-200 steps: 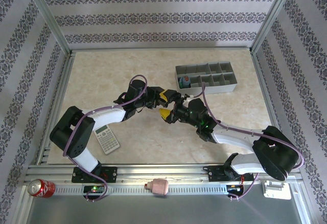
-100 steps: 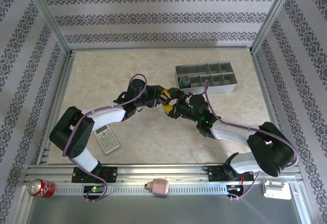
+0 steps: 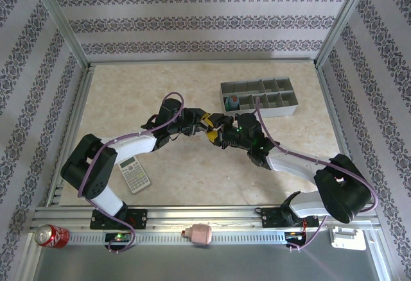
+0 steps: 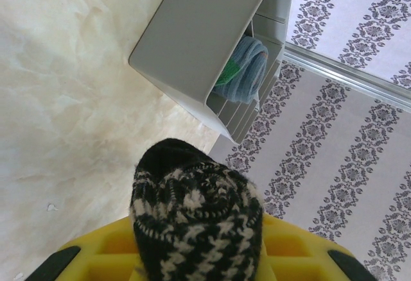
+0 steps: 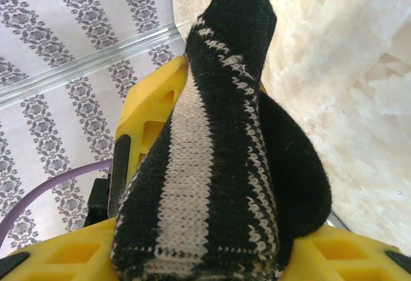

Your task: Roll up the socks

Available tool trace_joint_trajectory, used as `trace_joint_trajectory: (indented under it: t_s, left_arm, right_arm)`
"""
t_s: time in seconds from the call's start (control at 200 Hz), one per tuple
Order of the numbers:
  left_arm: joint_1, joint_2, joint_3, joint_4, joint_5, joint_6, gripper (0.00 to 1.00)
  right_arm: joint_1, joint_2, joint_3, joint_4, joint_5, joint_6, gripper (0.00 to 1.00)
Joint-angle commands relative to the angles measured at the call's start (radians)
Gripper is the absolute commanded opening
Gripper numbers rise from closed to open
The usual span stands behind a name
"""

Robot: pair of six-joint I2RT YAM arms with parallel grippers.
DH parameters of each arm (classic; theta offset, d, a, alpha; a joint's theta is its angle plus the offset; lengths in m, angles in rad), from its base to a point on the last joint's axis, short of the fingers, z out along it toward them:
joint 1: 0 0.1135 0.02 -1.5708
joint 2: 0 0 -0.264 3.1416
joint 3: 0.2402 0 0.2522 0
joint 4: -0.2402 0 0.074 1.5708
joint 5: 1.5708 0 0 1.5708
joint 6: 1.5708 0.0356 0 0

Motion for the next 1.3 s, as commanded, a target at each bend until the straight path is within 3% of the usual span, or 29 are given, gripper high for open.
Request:
trace_joint_trajectory:
  t_s: [0.0, 0.265, 0.709, 0.969, 1.139, 1.229, 1.299]
  left_arm:
    - [0.006, -0.048, 0.034, -0.037, 0.035, 0.027, 0.0]
    - [-0.001, -0.046, 0.037, -0.035, 0.038, 0.025, 0.0]
    - [-0.017, -0.048, 0.033, -0.025, 0.032, 0.016, 0.0]
    - [-0.02, -0.062, 0.024, -0.032, 0.03, 0.019, 0.0]
    - [-0.033, -0.049, 0.028, -0.026, 0.034, 0.015, 0.0]
    - [-0.037, -0.044, 0.022, -0.013, 0.029, 0.008, 0.12]
    - [-0.037, -0.04, 0.022, -0.003, 0.028, 0.004, 0.22]
  right_arm:
    - [-0.02, -0.011, 0.026, -0.058, -0.001, -0.05, 0.52]
    - [-0.02, 0.012, 0.051, -0.063, -0.008, -0.061, 0.59]
    - [-0.021, 0.043, 0.075, -0.041, -0.001, -0.054, 0.58]
    - [-0.018, 0.037, 0.075, -0.061, 0.005, -0.072, 0.37]
    - [-0.004, 0.018, 0.112, -0.136, 0.03, -0.118, 0.1]
    - [0.01, -0.003, 0.147, -0.235, 0.05, -0.164, 0.0]
    - [0.02, -0.026, 0.162, -0.316, 0.075, -0.193, 0.0]
